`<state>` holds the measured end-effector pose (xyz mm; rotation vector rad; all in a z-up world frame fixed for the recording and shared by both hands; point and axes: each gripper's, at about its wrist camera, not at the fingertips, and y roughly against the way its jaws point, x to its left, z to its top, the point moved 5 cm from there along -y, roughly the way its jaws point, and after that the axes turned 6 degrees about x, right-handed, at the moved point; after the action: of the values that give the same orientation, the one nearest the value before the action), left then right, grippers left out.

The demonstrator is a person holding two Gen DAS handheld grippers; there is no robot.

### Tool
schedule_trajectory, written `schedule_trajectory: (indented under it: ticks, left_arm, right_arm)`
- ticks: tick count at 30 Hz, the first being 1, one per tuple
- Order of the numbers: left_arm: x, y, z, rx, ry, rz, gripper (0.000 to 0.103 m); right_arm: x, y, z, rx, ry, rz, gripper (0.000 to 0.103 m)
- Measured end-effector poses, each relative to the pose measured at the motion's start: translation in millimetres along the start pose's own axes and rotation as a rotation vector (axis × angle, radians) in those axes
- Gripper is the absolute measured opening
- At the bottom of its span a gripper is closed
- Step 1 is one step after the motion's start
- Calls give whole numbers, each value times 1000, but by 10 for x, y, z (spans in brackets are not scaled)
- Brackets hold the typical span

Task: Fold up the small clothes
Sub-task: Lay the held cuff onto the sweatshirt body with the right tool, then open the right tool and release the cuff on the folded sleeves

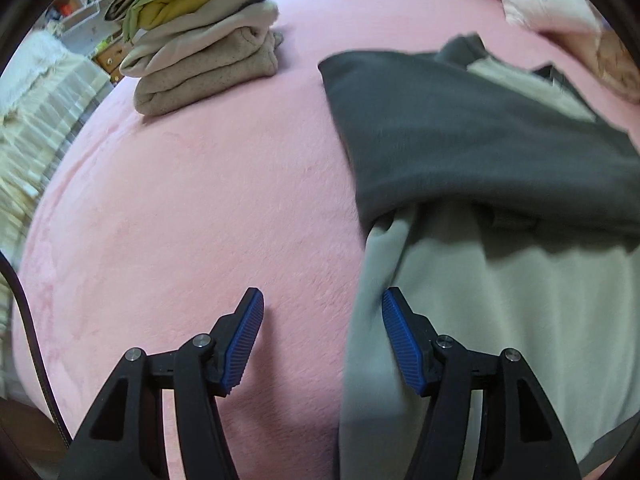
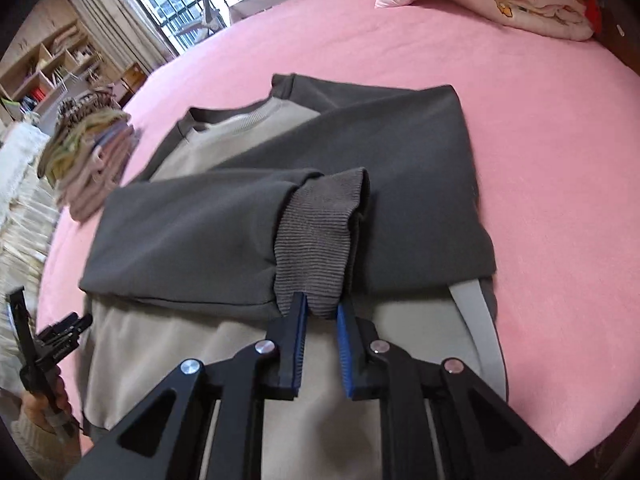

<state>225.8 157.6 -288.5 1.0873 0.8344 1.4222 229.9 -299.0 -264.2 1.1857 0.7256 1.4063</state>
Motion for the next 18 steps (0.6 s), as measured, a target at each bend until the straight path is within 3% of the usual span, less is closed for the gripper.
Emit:
schedule_trajectory:
  ticks: [6,10,13,18]
  left_arm:
    - [-11,13,-114,-18,-41,50,62]
    - [-15,127,-118,-23,-68,50,62]
    - [-39,320,-65,-63,-106,38,62]
    - [-139,664,246,-157,-105,-47,62]
  right_arm:
    - [-5,-48,-53,11,-7,-31,14]
    - [48,53,-86,25,9,-55,21]
    - [59,267,-91,-28,9,-58,28]
    - [210,573,22,-148,52,-80,29]
